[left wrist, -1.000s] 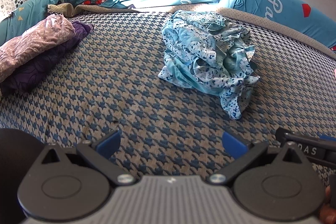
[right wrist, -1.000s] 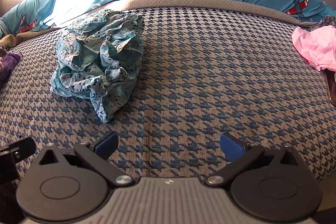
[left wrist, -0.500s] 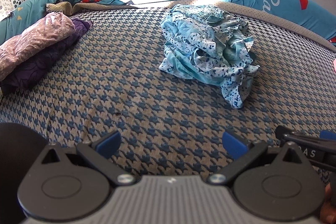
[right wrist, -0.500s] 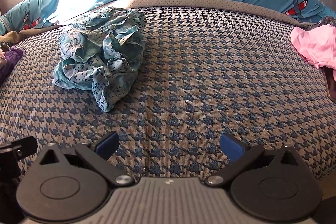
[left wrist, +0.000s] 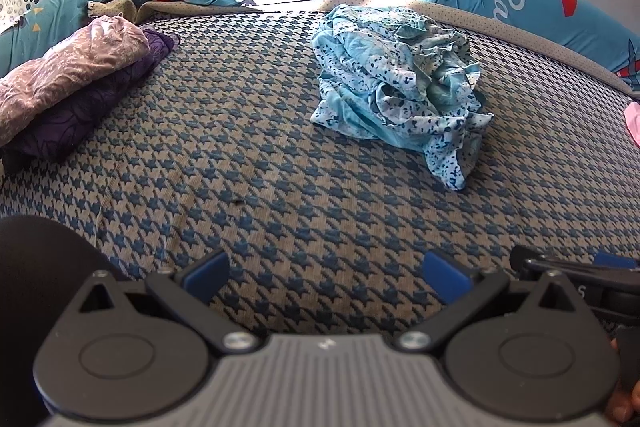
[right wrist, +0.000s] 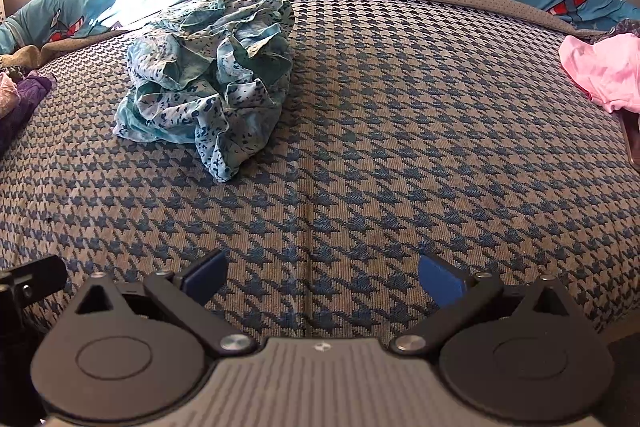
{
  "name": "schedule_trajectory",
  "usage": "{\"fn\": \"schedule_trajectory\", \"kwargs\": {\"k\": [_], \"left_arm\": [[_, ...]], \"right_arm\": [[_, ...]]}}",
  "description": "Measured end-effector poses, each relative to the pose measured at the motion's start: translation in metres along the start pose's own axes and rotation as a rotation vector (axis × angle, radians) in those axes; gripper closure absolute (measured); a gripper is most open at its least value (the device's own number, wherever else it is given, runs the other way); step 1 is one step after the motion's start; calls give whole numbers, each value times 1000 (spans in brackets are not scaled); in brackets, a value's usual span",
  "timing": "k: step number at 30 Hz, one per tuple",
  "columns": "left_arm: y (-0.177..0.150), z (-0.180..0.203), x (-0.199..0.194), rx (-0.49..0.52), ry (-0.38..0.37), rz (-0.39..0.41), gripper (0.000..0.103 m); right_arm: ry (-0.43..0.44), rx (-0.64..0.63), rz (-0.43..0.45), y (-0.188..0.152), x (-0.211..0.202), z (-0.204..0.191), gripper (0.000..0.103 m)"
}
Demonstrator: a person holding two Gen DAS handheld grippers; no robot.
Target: Fold clothes
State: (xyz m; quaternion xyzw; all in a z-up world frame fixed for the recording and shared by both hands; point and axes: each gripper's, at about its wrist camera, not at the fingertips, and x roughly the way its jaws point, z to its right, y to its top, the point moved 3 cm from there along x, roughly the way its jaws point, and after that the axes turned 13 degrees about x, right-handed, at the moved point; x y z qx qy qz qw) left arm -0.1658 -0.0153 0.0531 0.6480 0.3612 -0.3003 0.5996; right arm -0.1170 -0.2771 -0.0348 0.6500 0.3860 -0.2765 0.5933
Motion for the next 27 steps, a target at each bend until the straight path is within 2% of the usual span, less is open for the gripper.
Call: {"fn": "schedule_trajectory", "kwargs": {"k": [3,8,14,19,22,27], "left_arm": [[3,-2,1,4,-4,9,0],[11,-6,14,20,16,3,0],[28,-8,39,47,33,-13,0],[42,-10,61,68,34,-17,0],[46,-9,74,77,37,-18,0],[45,-8,94,85,47,-32,0]], "right_arm": [[2,-4,4,1,-1,-3,1],[61,-34,27,14,-1,-10,1],[128,-66,94,39,3,-17,1],[120,-99,127,55,13,-26,1],[128,-61,84,56,27,-26,1],[73,-66,40,53,40,-23,1]]}}
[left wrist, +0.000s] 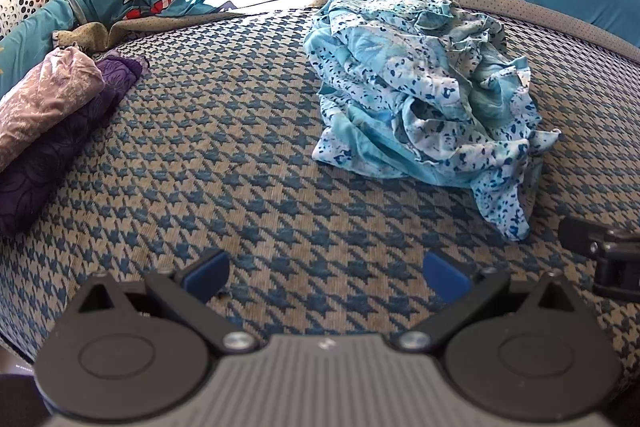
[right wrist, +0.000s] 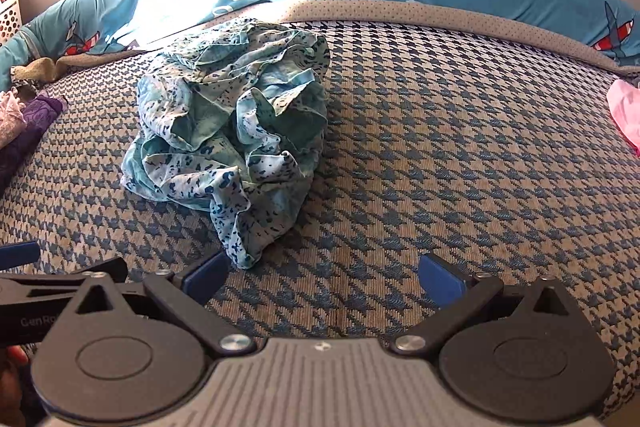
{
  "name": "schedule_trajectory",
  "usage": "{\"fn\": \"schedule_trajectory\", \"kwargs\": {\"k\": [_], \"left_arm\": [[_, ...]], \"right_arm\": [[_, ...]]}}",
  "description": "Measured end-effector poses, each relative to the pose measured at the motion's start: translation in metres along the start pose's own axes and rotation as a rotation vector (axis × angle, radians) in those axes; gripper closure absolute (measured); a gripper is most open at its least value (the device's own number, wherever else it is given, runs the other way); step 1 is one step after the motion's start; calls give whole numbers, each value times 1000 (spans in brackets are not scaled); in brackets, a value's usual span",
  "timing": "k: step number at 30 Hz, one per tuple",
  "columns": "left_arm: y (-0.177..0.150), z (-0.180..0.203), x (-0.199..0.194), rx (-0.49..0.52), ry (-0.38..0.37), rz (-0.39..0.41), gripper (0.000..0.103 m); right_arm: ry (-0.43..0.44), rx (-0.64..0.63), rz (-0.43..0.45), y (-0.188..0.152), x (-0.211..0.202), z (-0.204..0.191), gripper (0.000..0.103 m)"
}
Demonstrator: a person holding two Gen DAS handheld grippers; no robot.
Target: Fold clothes
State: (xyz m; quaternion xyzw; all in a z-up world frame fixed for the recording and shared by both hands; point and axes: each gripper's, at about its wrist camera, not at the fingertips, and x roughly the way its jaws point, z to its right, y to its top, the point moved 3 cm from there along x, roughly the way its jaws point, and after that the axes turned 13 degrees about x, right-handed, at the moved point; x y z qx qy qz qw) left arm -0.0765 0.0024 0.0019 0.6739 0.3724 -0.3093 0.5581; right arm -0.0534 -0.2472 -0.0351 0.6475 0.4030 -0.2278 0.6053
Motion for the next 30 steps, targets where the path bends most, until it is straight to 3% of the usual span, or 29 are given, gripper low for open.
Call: {"fn": "schedule_trajectory", "kwargs": {"k": [7,30], "left_arm": [[-4,0,18,-14,-16,-43,0],[-4,9,15,41,-3,-15,0]], "right_arm": [[-17,-3,-5,0,3,1,1],[-65,30,-18,1,7,8,1]]}}
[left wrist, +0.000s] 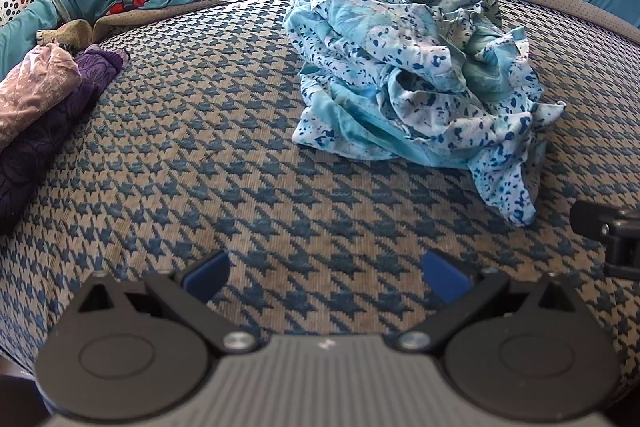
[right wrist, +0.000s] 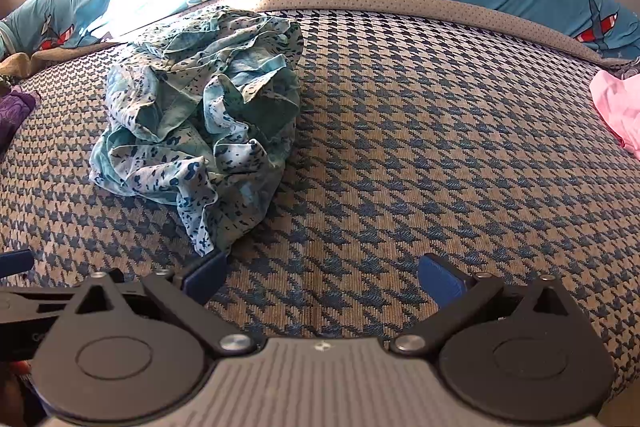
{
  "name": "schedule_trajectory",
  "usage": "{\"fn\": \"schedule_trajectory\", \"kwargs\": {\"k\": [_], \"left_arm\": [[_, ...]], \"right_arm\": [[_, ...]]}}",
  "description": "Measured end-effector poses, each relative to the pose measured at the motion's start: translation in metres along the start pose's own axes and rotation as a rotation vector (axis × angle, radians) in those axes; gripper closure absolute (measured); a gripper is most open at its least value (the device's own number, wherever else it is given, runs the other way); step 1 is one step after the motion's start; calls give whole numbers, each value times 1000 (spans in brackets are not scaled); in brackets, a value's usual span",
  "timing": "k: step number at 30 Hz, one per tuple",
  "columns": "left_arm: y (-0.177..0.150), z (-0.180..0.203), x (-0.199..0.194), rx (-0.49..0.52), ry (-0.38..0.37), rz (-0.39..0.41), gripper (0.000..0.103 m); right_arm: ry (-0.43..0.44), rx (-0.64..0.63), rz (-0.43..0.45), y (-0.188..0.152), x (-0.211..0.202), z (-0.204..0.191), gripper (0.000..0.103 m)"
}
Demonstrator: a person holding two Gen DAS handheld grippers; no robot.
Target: Fold clothes
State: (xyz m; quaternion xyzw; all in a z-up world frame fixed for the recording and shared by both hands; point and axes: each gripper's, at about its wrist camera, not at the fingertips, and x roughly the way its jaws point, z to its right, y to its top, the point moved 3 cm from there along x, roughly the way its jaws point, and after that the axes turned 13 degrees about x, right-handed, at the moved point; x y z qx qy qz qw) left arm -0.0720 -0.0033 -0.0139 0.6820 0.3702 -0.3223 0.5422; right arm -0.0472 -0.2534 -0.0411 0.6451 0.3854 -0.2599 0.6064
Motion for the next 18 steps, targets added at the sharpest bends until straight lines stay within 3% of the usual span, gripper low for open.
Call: {"fn": "schedule_trajectory", "kwargs": {"k": [18], "left_arm": [[-1,2,-1,20,-12,10,0]], "right_arm": [[-6,-3,-8,-1,2,-1,1]]}}
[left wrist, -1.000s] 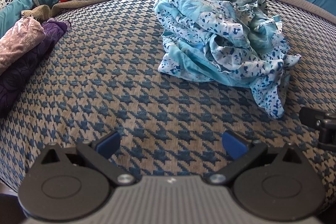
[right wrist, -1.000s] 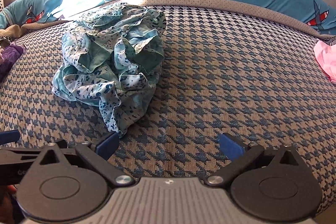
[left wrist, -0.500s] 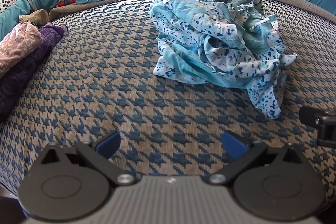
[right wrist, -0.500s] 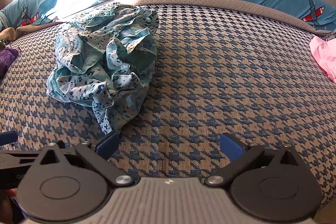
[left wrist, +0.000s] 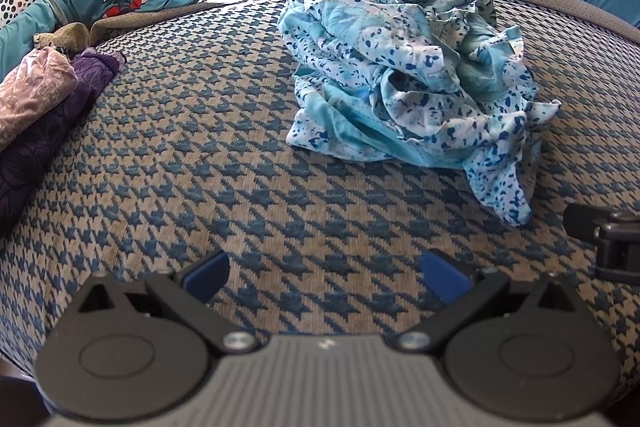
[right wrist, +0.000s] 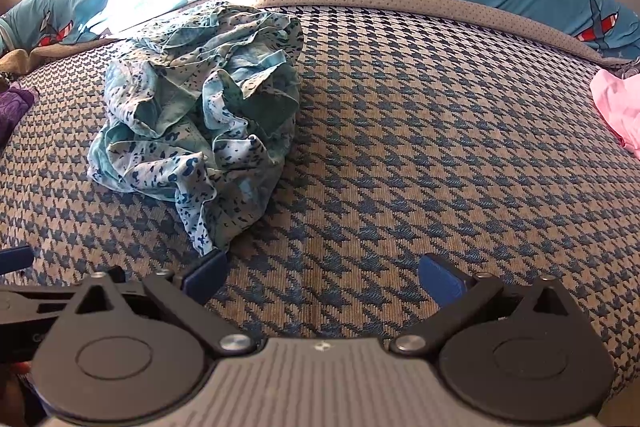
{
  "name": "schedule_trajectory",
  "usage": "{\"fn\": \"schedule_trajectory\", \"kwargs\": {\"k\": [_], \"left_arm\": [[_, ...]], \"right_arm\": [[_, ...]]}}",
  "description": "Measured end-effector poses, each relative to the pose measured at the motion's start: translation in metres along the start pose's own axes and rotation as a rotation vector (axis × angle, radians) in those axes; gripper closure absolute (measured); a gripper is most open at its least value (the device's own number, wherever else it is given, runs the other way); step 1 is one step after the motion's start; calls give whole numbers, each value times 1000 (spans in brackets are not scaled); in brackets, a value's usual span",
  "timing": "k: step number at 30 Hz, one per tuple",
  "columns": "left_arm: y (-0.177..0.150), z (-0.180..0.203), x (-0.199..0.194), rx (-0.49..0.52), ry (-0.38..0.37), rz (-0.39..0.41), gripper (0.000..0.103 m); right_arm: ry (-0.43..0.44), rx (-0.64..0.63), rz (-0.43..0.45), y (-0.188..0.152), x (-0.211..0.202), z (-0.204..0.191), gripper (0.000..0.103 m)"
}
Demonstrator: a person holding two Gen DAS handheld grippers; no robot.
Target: Fold clothes
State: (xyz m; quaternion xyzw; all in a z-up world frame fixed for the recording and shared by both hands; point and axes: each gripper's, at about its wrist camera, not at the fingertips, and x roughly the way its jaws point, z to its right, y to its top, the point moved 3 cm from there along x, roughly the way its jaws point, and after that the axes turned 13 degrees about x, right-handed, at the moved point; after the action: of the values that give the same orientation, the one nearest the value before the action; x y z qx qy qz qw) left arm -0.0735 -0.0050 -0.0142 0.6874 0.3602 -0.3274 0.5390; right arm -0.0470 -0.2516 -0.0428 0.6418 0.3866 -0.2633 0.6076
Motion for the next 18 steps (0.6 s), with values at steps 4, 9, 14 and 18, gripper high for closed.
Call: {"fn": "schedule_trajectory", "kwargs": {"k": [4,9,14,18], "left_arm": [[0,1,0,1,-1,1,0],[0,0,1,3,-1,0,0],[0,1,1,5,0,1,0],[0,1,1,5,0,0,0]], "right_arm": [[-1,0,0,0,0,0,1],[-2,-1,-2,0,1,0,1],[-1,-1,-3,0,1,0,1],[-2,-2,-4,0,1,0,1]]}}
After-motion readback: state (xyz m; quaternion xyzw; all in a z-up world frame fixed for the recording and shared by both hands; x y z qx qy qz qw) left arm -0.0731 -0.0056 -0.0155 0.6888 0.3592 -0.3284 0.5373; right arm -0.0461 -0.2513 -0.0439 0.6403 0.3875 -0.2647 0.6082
